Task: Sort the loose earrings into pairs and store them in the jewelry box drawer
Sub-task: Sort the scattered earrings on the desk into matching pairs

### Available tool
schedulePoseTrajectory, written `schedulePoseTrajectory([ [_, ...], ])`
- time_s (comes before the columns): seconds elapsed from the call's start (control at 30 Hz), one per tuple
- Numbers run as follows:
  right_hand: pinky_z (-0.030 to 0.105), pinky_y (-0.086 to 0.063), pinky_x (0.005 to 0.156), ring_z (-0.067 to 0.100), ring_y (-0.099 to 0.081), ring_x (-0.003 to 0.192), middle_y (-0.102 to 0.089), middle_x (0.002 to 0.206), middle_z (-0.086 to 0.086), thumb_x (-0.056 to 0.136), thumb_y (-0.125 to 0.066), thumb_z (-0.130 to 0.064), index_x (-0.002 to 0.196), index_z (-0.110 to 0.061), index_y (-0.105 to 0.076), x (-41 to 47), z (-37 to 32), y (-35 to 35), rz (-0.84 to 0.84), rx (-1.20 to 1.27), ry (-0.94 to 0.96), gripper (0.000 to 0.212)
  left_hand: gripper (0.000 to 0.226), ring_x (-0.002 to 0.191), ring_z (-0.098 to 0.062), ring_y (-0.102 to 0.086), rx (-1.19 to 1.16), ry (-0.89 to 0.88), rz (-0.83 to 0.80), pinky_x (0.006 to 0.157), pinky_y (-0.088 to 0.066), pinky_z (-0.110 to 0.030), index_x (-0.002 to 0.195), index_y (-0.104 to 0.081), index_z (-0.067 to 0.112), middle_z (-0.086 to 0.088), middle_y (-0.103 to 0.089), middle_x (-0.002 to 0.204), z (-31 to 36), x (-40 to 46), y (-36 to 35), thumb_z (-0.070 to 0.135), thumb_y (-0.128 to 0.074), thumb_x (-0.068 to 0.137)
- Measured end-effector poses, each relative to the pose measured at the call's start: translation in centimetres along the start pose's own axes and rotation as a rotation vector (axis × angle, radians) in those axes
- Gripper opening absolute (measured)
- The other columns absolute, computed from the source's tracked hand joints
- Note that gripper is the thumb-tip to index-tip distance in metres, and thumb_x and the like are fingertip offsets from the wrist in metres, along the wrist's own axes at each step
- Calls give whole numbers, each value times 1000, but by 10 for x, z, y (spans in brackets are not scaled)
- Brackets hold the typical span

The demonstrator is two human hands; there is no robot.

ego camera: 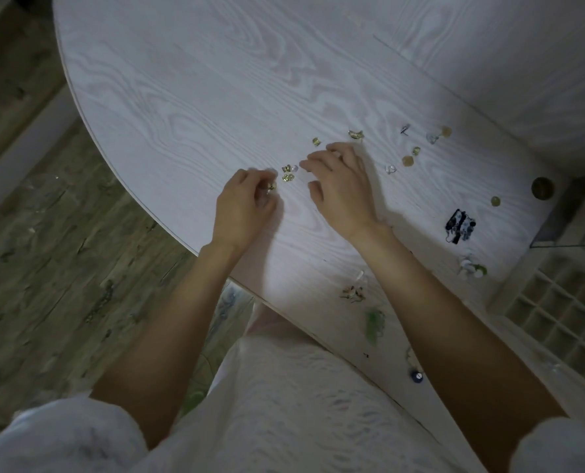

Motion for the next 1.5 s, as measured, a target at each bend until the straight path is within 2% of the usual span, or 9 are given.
schedulePoseTrajectory([
  [0.13, 37, -42, 86, 31, -53, 105, -68, 97, 3, 79, -65, -8, 91, -8, -67, 3, 2, 3, 14, -1, -28, 12, 25, 81, -9, -55, -32, 17, 23, 77, -41, -17, 105, -64, 17, 2, -62, 92, -3, 4, 0, 11, -63, 81],
  [0.3, 38, -44, 89, 30, -52, 105, -66, 101, 3, 78, -63, -6, 95, -10, -66, 12, -7, 3, 9, 43, 11, 17, 23, 82, -12, -59, -82, 29, 33, 80, -47, -21, 103, -66, 16, 1, -65, 91, -5, 2, 2, 12, -65, 80],
  [0.47, 36, -42, 84, 28, -50, 104, -64, 102, 3, 85, -58, -4, 107, -16, -68, 28, -27, -19, -130, -25, 127, 27, 23, 81, -9, -54, -29, -18, 34, 75, -40, -17, 103, -65, 15, 4, -60, 87, 1, -1, 2, 14, -66, 80],
  [0.63, 43, -49, 75, 32, -54, 95, -65, 97, 13, 87, -56, -2, 103, -6, -68, 26, -15, -15, -112, -33, 105, 21, 11, 77, -11, -51, 36, -17, 26, 69, -32, -13, 92, -63, 12, -1, -59, 86, -1, 6, 1, 11, -61, 81],
  [0.83, 35, -56, 67, 26, -65, 81, -64, 99, 13, 85, -61, -3, 102, -3, -66, -16, 3, 28, 83, 169, -47, 18, 8, 75, -11, -47, 66, -32, -10, 68, -30, -16, 90, -61, 10, -6, -58, 88, 8, -6, -9, 15, -59, 84],
  [1.2, 34, -52, 76, 18, -60, 78, -62, 101, 6, 84, -64, -8, 104, -9, -64, -127, 45, 20, -61, 226, -443, 20, 16, 82, -24, -59, 38, -241, -194, 68, -40, -25, 96, -64, 9, -8, -63, 88, 79, -69, -85, 11, -64, 81],
  [1.3, 14, -45, 70, -1, -50, 67, -54, 91, -5, 82, -68, -10, 106, -12, -64, -138, 51, 26, -27, 324, -500, 25, 21, 78, -16, -58, -21, -196, -191, 69, -46, -26, 98, -63, 13, -2, -62, 88, 78, -72, -86, 15, -69, 78],
  [1.37, 5, -39, 68, 0, -49, 69, -53, 94, -4, 83, -66, -7, 109, -12, -64, -143, 56, 29, -23, 326, -531, 26, 24, 73, -7, -52, -30, -176, -184, 68, -41, -17, 100, -63, 16, 3, -58, 89, 75, -73, -83, 17, -71, 77],
  [1.5, 29, -52, 82, 18, -60, 89, -60, 110, 8, 86, -61, -6, 116, -9, -60, -143, 54, 25, -78, 258, -493, 30, 23, 74, -8, -52, 30, -172, -199, 67, -34, -13, 102, -67, 15, -2, -61, 93, 72, -74, -82, 12, -66, 79],
])
Point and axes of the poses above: each hand's wrist, its own x-axis towards the middle knuckle, its own y-axis out of the back of the hand, z = x × y, the point moved 10 cm from there along x, towards the middle knuckle
